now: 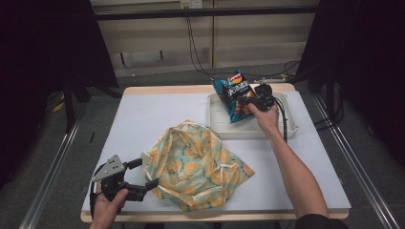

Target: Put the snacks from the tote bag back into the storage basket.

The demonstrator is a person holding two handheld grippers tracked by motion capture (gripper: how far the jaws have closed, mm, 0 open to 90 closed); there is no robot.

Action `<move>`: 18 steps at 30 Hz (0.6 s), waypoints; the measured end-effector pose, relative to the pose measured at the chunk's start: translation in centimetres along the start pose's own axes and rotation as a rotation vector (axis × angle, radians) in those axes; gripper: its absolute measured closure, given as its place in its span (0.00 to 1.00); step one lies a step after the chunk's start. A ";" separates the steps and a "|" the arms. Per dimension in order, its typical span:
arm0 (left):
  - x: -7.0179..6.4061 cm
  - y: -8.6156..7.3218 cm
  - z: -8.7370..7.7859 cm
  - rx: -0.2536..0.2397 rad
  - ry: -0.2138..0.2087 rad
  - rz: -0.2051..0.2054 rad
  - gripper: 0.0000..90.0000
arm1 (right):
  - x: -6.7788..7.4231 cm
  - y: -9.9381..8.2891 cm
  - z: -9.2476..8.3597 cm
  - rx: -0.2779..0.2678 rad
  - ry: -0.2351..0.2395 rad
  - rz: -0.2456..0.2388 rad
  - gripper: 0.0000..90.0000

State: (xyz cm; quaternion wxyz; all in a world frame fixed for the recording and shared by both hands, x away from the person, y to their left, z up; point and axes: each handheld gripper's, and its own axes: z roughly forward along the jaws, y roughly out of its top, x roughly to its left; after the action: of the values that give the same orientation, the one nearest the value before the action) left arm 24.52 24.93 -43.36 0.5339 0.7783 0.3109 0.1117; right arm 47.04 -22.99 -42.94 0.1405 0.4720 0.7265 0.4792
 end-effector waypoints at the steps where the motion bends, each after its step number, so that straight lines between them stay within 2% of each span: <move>1: 0.0 0.0 0.0 0.000 0.000 0.000 0.04 | 0.0 0.0 0.0 0.000 0.000 0.000 1.00; 3: -0.1 0.0 0.1 -0.004 -0.005 0.000 0.04 | 0.0 -0.2 -1.3 0.050 0.017 -0.030 1.00; 6: -0.1 0.1 0.3 0.004 0.003 0.000 0.04 | -0.3 -0.4 -1.5 0.078 0.011 -0.042 1.00; 7: 0.0 0.1 0.3 0.003 -0.006 0.006 0.04 | -0.5 -0.6 -1.5 0.092 0.005 -0.044 1.00; 8: -0.1 0.1 0.3 0.005 -0.010 0.003 0.04 | -0.6 -0.8 -0.9 0.129 0.002 -0.051 1.00; 9: -0.1 0.1 0.4 0.005 -0.010 0.006 0.04 | -0.6 -0.8 -0.9 0.129 0.002 -0.051 1.00; 13: -0.1 0.0 0.3 0.003 -0.005 -0.001 0.04 | -0.5 -1.5 0.8 0.198 -0.003 -0.061 1.00; 18: 0.2 0.1 0.2 -0.003 0.002 -0.002 0.04 | -0.5 -1.5 1.7 0.213 0.001 -0.053 1.00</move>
State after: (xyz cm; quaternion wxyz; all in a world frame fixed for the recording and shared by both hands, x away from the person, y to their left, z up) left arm 24.77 24.90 -43.38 0.5347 0.7772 0.3120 0.1125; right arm 47.60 -22.56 -45.15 0.1016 0.4645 0.7857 0.3957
